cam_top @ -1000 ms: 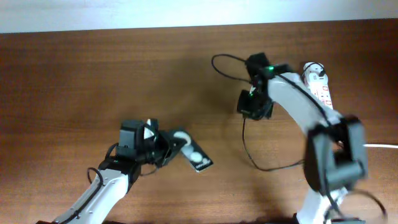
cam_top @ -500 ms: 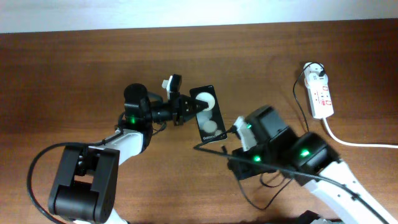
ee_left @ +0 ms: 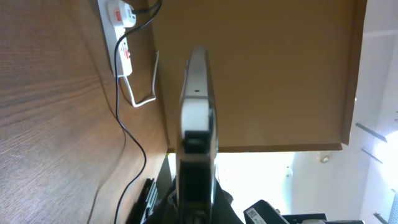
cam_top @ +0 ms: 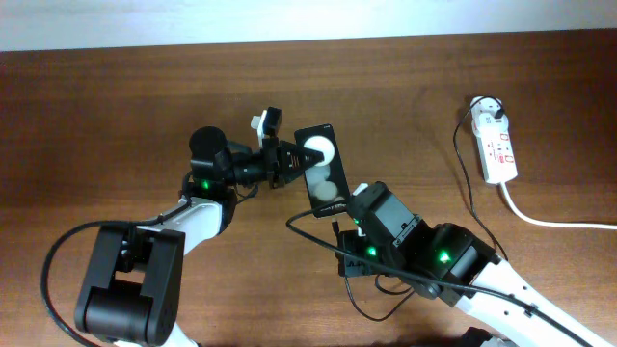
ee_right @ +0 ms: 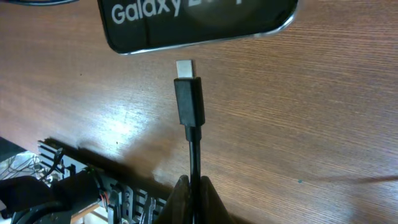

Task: Plug charger to phone and switch on socket
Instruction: 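Bring the cable's USB-C plug up under the phone's bottom port, then push the USB-C plug into the phone's port with the right gripper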

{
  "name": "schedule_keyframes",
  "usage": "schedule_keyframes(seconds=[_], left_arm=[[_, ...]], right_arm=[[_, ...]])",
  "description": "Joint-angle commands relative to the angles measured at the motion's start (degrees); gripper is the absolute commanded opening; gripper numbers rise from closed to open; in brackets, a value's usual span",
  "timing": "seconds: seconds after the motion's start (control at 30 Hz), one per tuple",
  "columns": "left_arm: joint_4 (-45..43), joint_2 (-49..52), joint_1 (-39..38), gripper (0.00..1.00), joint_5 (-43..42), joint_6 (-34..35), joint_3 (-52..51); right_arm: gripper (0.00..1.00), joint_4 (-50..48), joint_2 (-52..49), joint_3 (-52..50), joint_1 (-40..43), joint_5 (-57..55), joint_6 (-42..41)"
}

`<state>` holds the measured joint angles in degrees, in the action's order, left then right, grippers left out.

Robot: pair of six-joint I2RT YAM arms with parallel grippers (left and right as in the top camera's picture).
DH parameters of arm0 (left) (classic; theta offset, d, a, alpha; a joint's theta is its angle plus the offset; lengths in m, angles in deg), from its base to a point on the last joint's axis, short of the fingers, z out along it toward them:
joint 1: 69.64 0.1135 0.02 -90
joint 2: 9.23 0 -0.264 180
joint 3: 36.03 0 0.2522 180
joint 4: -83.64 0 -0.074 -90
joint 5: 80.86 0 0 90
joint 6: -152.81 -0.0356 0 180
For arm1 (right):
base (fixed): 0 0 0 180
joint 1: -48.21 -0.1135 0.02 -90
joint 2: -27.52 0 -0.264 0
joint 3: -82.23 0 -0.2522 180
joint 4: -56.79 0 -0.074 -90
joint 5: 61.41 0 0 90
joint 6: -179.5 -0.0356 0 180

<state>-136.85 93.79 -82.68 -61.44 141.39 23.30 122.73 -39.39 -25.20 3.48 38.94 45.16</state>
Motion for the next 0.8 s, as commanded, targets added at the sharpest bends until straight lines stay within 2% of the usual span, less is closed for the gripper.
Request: schedule_keyframes(seconds=[0.0,0.47,0.77], left_arm=[[-0.55,-0.07,0.24,0.00,-1.92,0.79,1.27],[-0.55,-0.07,0.20,0.00,-2.14,0.72,1.27],[-0.57,-0.07,-0.33,0.00,-6.62,0.70,1.27]], right_arm=[[0.04,-0.26,0.55,-0.37,-0.31,-2.03,-0.33],[0.04,-3.17,0.55,-0.37,-0.26,1.64,-0.79],[0.04,-5.01,0.55,-0.37,-0.22,-0.81,-0.76]])
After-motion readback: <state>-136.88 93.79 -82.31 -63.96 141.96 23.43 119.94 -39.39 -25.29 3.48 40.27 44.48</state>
